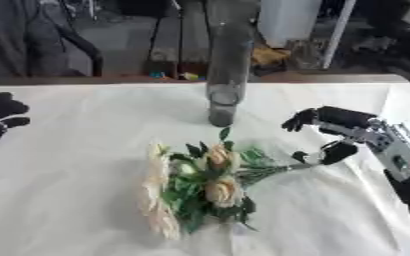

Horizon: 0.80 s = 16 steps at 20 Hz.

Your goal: Arrange flowers into the vase.

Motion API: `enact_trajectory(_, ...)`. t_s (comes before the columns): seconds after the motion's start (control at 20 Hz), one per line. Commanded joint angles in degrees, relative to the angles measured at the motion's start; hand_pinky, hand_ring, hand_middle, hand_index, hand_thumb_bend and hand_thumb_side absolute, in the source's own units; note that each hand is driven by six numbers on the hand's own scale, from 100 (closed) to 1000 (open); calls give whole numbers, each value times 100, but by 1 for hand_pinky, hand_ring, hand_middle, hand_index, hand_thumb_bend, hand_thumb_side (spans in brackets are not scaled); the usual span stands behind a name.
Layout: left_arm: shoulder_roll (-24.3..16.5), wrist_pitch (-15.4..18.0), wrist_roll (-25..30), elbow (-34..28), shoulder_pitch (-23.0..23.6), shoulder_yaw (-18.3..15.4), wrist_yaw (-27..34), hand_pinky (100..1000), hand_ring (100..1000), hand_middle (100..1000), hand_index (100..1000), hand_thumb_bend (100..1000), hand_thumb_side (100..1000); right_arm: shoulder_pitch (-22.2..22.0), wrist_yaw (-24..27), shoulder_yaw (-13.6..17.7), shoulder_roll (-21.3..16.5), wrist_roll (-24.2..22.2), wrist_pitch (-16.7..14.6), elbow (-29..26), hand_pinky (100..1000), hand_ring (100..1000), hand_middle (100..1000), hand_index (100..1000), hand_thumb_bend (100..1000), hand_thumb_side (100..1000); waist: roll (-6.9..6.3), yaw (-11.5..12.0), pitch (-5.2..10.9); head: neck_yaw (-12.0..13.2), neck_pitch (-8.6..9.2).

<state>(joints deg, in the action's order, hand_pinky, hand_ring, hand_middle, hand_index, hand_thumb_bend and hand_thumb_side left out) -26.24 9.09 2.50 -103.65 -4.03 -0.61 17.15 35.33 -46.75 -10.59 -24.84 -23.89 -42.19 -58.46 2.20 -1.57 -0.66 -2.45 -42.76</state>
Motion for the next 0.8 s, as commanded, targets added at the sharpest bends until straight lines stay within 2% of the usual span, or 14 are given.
enact_trajectory(0.05, -109, 8, 26, -75, -57, -26, 13, 745, 749, 640, 767, 620, 927, 147, -21, -66, -56, -931, -978, -56, 787, 717, 717, 897, 363, 461, -4, 7, 43, -18, -11)
enact_trajectory(0.3, -109, 4, 39, -75, -65, -19, 14, 746, 749, 640, 768, 619, 927, 169, 56, -170, 2, -1013, -978, -77, 779, 706, 706, 890, 364, 474, 0, 18, 39, -24, -12)
enact_trajectory(0.35, -110, 3, 39, -75, -65, -20, 10, 746, 749, 640, 767, 619, 927, 171, 73, -190, 19, -1037, -978, -82, 777, 704, 705, 889, 329, 446, -1, 22, 38, -27, -14)
enact_trajectory(0.8, -113, 3, 40, -83, -68, -19, 23, 746, 748, 640, 767, 619, 927, 182, 231, -315, 159, -1271, -978, -111, 767, 696, 695, 884, 293, 438, -2, 56, 35, -67, 7)
